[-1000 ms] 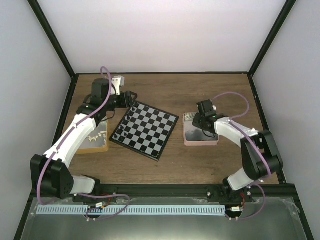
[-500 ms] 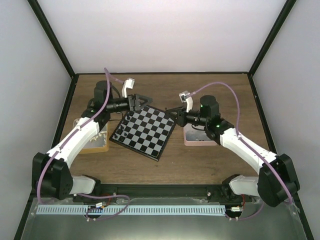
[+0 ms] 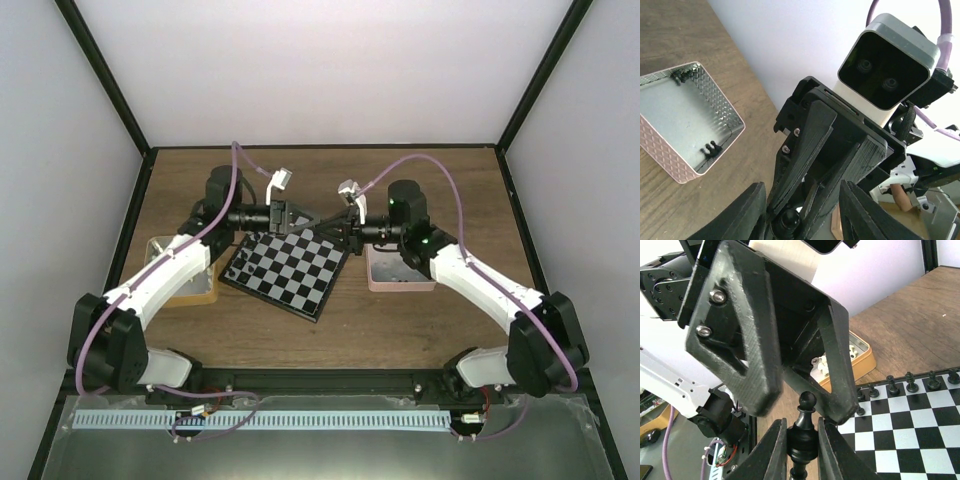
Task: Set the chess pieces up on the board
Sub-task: Pick up the chess piece from the storage box.
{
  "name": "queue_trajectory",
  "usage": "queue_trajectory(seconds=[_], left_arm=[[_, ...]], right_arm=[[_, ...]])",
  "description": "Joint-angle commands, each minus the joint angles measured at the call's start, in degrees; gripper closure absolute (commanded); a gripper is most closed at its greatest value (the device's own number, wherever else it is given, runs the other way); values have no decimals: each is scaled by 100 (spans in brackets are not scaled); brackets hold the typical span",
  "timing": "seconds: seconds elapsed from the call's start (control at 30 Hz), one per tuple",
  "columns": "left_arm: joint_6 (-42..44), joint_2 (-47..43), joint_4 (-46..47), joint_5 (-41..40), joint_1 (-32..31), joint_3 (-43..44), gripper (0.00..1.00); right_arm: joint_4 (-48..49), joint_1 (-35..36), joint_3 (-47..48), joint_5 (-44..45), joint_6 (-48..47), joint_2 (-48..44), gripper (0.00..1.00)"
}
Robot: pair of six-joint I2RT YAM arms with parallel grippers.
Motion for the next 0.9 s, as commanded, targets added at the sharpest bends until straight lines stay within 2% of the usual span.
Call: queue_trajectory(seconds=[0.0, 0.1, 0.2, 0.33, 0.4, 0.57, 0.63, 0.87], left_arm=[[411, 55, -248, 47, -66, 109, 62], [627, 95, -511, 28, -78, 153, 73], [808, 89, -711, -27, -77, 189, 79], [942, 52, -803, -180, -78, 185, 96], [941, 30, -774, -228, -73, 190, 96], [866, -37, -680, -434, -69, 190, 96], [716, -89, -508, -508, -65, 190, 96], [-1108, -407, 1490, -1188, -80, -435, 96]], right_arm=[[-175, 91, 323, -208, -180, 139, 88], [-168, 111, 328, -148, -176, 160, 88], [-154, 113, 328, -74, -146, 161, 88], [-120, 111, 315, 45, -61, 158, 87], [-78, 110, 302, 84, 34, 151, 80], [146, 112, 158, 310, 489, -35, 47], [427, 113, -35, 533, 964, -177, 38], [2088, 125, -870, 1096, 3151, -457, 34]])
